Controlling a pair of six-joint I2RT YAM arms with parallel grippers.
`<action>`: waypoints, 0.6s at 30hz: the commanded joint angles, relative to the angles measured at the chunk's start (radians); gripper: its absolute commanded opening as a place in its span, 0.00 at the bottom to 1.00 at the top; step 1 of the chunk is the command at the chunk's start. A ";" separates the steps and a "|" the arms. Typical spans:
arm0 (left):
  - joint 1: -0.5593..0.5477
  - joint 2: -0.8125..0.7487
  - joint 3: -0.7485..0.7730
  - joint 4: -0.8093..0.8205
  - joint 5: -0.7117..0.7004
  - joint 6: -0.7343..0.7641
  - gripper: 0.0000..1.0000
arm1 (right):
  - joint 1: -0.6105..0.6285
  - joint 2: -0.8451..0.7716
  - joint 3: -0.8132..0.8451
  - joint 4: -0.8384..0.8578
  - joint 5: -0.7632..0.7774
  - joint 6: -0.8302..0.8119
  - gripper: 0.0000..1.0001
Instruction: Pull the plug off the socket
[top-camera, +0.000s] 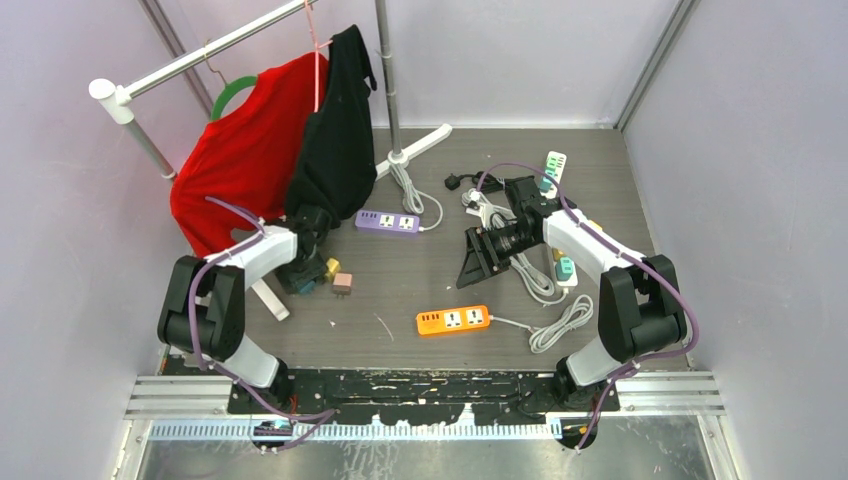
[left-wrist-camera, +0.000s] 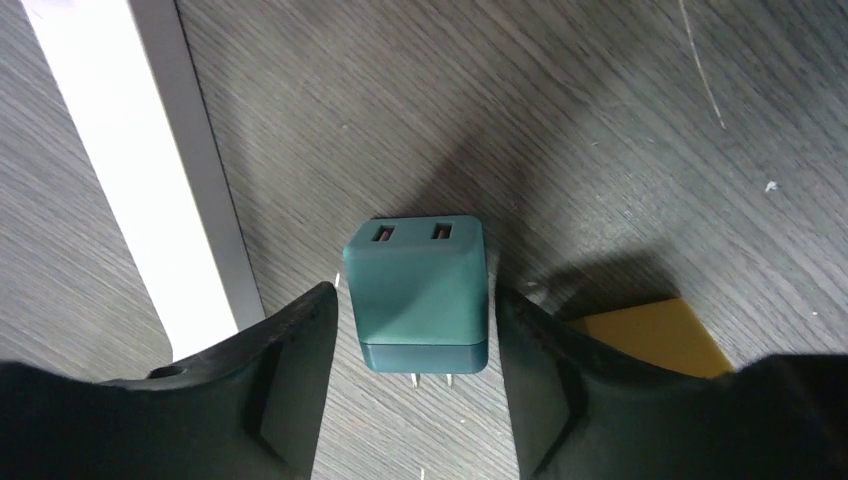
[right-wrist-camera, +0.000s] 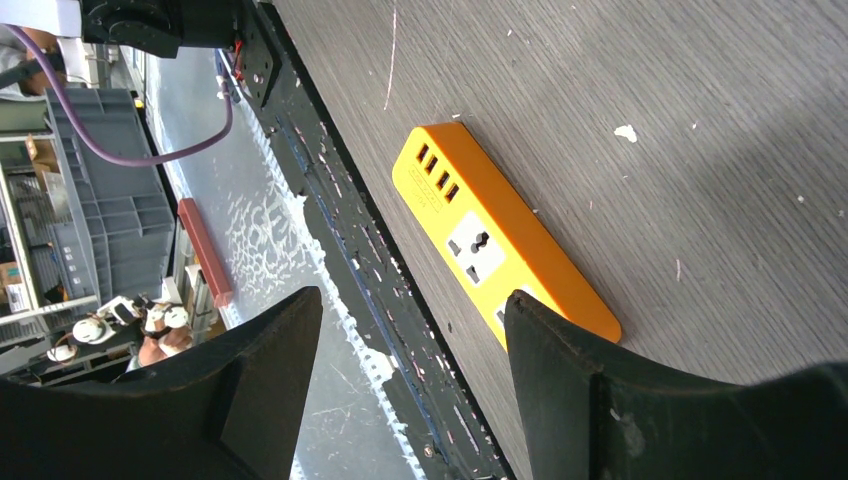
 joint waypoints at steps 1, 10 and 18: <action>0.004 0.009 -0.017 -0.008 0.033 0.001 0.69 | -0.001 -0.013 0.028 0.000 -0.011 -0.017 0.72; 0.003 -0.083 -0.022 -0.025 0.054 0.017 0.87 | -0.001 -0.015 0.028 0.001 -0.009 -0.018 0.72; 0.004 -0.268 -0.045 -0.079 0.105 0.042 0.94 | 0.000 -0.018 0.029 -0.001 -0.011 -0.021 0.72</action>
